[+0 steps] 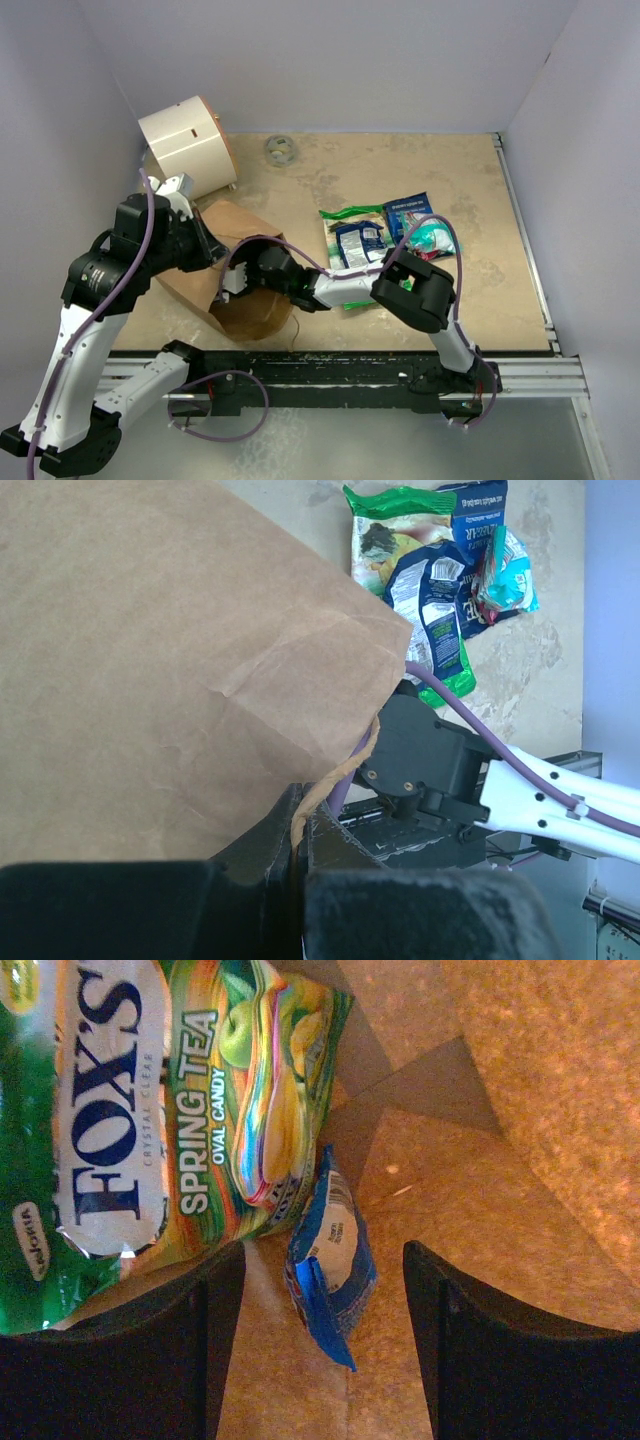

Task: Take the snacks out of the paper bag

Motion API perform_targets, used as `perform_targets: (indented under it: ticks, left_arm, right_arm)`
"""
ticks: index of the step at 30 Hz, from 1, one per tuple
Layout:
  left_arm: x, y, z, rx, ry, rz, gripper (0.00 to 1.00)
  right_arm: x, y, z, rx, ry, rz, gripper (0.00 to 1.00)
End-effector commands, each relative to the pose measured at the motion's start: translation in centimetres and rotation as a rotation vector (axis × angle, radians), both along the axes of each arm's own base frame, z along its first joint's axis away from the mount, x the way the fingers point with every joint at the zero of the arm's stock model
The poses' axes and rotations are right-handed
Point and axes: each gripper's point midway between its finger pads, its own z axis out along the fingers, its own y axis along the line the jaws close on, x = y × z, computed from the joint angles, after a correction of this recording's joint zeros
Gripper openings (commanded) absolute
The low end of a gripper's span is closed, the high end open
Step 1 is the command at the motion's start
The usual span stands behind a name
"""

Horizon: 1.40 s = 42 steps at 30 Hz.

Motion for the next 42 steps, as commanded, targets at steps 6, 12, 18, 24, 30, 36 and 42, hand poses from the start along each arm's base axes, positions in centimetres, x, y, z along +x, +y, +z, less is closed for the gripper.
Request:
perform_targets:
  ticks: [6,12,18,24,30,36,42]
  left_arm:
    - [-0.1,-0.2,0.8,-0.006,-0.015,-0.023,0.0]
    - [0.2,0.1,1.0,0.008,-0.028,-0.008,0.0]
    - [1.0,0.1,1.3,0.009,-0.04,0.016,0.0]
    - [1.6,0.2,1.3,0.005,-0.055,0.039,0.0]
    - [2.2,0.2,1.3,-0.004,-0.076,0.054,0.0]
    - [2.8,0.0,1.5,-0.012,-0.098,0.056,0.0]
    - [2.7,-0.5,1.7,-0.029,-0.089,0.035,0.0]
  right_arm:
    - [5.0,0.2,0.4,0.049,-0.02,-0.113,0.52]
    - [5.2,0.1,-0.2,0.054,0.013,-0.097,0.29]
    - [3.9,0.5,1.5,0.085,0.034,-0.024,0.09]
    - [1.9,-1.1,3.2,0.11,0.075,0.012,0.0]
    - [-2.2,-3.0,4.0,0.139,0.178,0.118,0.0]
    - [-7.1,-5.2,0.5,0.046,0.311,0.253,0.0]
    - [-8.0,-4.6,-1.2,0.061,0.333,0.256,0.21]
